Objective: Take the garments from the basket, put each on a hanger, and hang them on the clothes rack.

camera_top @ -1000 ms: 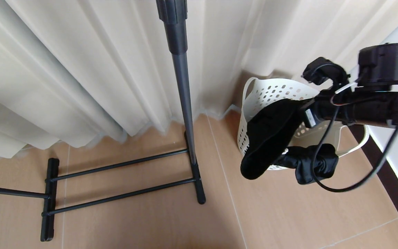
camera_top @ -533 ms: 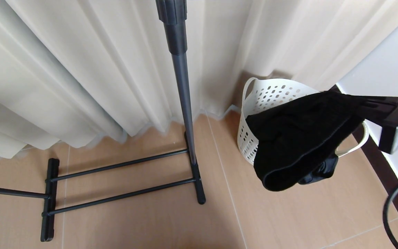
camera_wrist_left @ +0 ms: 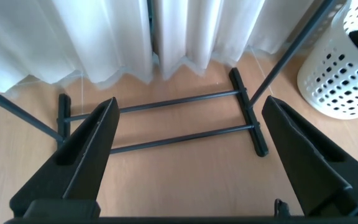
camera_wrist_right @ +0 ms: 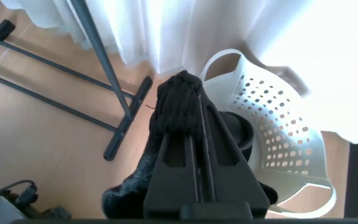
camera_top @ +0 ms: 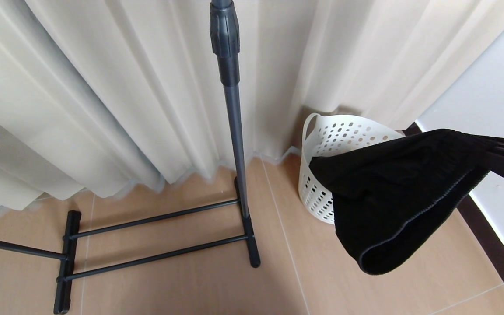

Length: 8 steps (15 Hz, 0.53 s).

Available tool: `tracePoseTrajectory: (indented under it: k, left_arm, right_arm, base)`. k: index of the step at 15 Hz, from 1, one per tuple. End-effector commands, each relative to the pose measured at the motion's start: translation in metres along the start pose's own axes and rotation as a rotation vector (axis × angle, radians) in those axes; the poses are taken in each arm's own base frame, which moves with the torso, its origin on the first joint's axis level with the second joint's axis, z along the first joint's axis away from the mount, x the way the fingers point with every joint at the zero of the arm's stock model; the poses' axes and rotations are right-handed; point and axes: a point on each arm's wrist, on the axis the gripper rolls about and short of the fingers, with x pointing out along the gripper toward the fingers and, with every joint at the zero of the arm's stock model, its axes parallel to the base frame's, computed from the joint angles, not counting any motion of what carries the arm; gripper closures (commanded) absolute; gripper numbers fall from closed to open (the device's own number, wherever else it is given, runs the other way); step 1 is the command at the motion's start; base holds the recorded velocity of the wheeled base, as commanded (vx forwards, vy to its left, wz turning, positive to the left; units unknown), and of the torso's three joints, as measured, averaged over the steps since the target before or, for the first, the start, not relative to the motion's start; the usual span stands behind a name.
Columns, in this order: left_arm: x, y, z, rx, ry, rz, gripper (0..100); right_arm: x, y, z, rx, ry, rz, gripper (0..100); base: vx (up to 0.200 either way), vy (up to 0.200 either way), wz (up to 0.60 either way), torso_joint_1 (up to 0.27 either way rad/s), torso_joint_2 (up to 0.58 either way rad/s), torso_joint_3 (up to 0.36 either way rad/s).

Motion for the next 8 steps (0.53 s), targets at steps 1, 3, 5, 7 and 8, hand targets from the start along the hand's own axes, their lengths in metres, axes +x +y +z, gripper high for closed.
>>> tracePoseTrajectory:
  k: [1, 3, 5, 7, 8]
  left_arm:
    - [0.0000, 0.0000, 0.0001, 0.000, -0.001, 0.001, 0]
    - [0.0000, 0.0000, 0.0001, 0.000, -0.001, 0.001, 0]
    - [0.0000, 0.0000, 0.0001, 0.000, -0.001, 0.002, 0]
    - [0.0000, 0.0000, 0.0001, 0.000, -0.001, 0.002, 0]
    - [0.0000, 0.0000, 0.0001, 0.000, -0.001, 0.002, 0]
  right_arm:
    - [0.0001, 0.0004, -0.0007, 0.001, 0.001, 0.002, 100]
    - [0.0001, 0.0004, -0.0007, 0.001, 0.001, 0.001, 100]
    - [0.0001, 0.0002, -0.0012, 0.000, 0.005, -0.005, 100]
    - [-0.0002, 0.0003, -0.0014, 0.000, 0.004, -0.003, 100]
    - [-0.0002, 0.0004, -0.0019, 0.000, 0.006, -0.003, 100]
  base:
    - [0.000, 0.000, 0.00, 0.002, 0.00, 0.207]
    - [0.000, 0.000, 0.00, -0.005, 0.00, 0.200]
    - [0.000, 0.000, 0.00, -0.002, 0.00, 0.200]
    - [0.000, 0.000, 0.00, -0.005, 0.00, 0.198]
    - [0.000, 0.000, 0.00, 0.002, 0.00, 0.203]
